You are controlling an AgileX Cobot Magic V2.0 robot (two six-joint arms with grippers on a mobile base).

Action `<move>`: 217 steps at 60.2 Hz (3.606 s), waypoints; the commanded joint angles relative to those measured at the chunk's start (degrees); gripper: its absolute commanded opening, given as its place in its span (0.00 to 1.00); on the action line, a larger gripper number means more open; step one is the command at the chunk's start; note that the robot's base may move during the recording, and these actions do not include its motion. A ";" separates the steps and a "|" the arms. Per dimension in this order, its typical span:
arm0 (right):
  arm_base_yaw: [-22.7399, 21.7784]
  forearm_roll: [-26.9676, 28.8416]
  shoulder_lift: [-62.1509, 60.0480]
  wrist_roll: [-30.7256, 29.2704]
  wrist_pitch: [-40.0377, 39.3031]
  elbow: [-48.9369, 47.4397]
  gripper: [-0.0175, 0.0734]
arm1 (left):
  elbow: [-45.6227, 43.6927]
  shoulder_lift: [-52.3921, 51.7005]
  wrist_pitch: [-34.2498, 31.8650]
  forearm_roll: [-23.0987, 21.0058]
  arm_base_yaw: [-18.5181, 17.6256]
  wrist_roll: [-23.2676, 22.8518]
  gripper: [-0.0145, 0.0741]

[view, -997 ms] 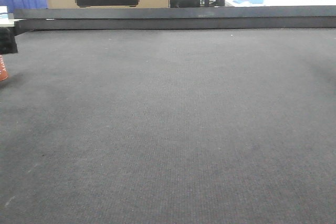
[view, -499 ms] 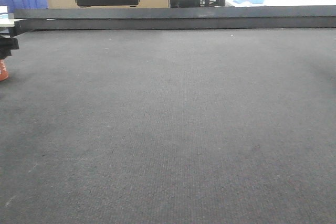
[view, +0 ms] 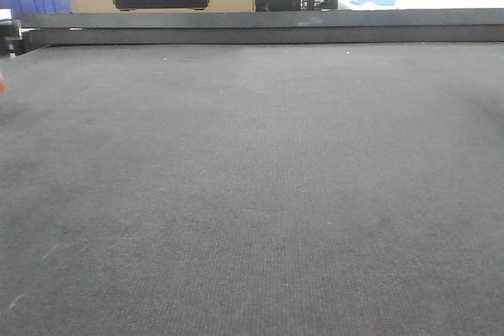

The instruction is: Place cylindrical capacitor in blue bin on shelf

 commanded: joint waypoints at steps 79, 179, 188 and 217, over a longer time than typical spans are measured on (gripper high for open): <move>7.14 0.25 -44.93 -1.87 27.11 12.04 0.07 | 9.38 -59.67 47.25 0.78 -8.26 4.54 0.04; 7.14 0.25 -46.28 -1.87 27.11 12.04 0.07 | 9.38 -59.79 45.92 1.14 -8.26 4.54 0.04; 7.14 0.25 -46.28 -1.87 27.11 12.04 0.07 | 9.38 -59.79 46.03 1.13 -8.26 4.54 0.04; 7.14 0.25 -46.28 -1.87 27.11 12.04 0.07 | 9.38 -59.79 46.03 1.13 -8.26 4.54 0.04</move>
